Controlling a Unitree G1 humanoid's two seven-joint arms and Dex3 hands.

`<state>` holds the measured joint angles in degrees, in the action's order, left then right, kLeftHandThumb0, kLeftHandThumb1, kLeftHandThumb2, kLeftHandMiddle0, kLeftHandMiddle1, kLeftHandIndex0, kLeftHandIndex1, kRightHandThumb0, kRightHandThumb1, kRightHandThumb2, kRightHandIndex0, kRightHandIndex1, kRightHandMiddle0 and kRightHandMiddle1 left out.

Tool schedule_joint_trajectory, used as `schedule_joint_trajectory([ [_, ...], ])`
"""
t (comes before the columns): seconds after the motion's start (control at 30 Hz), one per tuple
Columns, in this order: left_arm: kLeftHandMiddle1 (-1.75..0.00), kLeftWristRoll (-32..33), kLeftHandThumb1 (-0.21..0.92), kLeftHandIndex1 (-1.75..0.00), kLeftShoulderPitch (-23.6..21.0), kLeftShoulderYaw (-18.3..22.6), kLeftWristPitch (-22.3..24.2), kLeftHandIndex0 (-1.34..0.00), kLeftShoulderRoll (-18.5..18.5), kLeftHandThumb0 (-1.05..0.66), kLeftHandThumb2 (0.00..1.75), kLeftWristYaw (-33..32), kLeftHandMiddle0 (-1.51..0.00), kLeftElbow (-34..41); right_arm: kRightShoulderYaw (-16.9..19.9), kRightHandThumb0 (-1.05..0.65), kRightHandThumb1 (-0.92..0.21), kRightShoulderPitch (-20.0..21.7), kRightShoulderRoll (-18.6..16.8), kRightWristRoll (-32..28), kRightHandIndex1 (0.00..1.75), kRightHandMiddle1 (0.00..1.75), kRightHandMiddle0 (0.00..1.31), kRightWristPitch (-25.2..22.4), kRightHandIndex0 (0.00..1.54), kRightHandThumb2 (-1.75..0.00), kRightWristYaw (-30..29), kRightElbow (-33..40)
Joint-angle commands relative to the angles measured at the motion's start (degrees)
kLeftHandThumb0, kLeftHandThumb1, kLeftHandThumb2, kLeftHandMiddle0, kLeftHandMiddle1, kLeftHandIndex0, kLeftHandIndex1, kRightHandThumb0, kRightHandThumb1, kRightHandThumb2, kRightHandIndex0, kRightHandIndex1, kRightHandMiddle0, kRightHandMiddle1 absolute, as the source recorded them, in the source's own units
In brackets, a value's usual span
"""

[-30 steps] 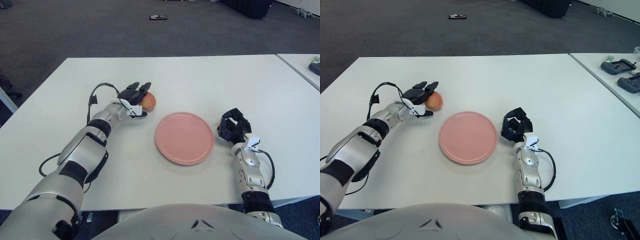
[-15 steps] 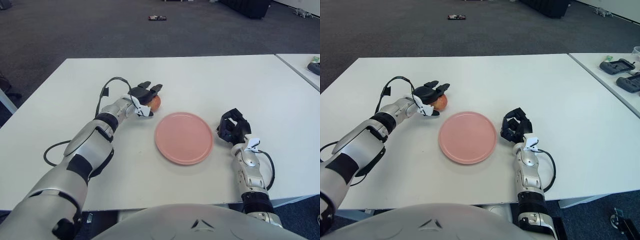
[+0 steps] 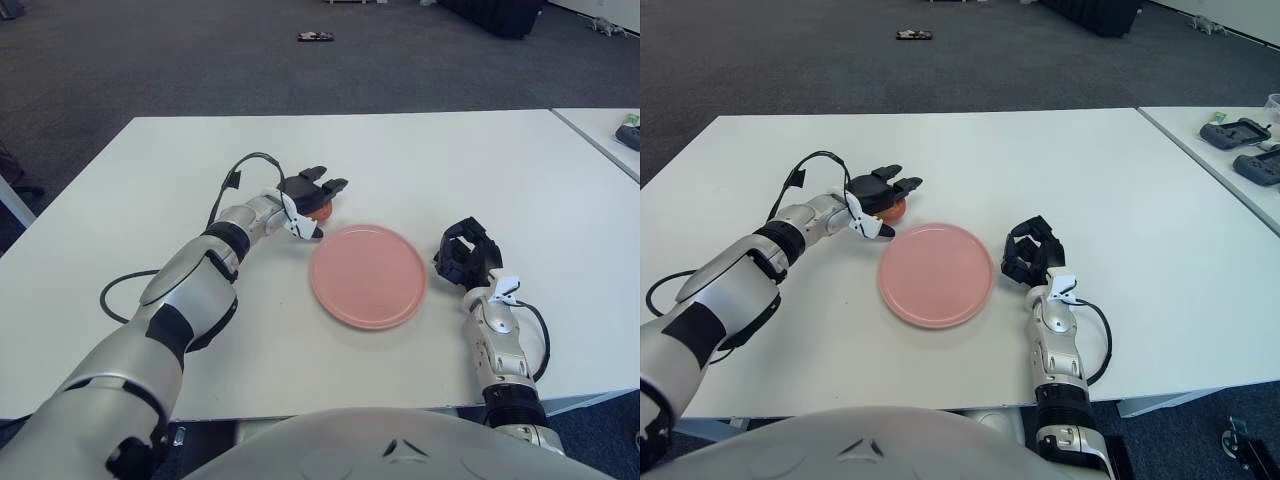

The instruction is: Put the apple into the plate.

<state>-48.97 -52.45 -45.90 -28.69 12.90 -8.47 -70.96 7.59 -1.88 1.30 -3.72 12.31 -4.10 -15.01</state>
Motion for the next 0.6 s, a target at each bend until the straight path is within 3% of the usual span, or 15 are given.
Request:
schedule_joint_trajectory([
  [0.0,0.00,-1.9,0.69,-0.29,1.5,-1.7,-0.6,0.00,-0.5,-0.96,0.73,1.8,0.00,-1.0,0.1,-0.43,-0.46,-2.1,-0.8,0.2,1.67,1.75,0.49,-2.9,0.70,-1.15,-0.6,-1.9],
  [0.57,-0.03,-3.4,0.70,-0.44,0.4,-3.4,-0.9,0.00,-1.7,-0.93,0.72,0.5,-0.03,-1.5,0.3,-0.43,-0.46,-2.0,-0.9,-0.4,1.69,1.75,0.49,-2.4,0.71,-1.14,-0.5,-2.5],
])
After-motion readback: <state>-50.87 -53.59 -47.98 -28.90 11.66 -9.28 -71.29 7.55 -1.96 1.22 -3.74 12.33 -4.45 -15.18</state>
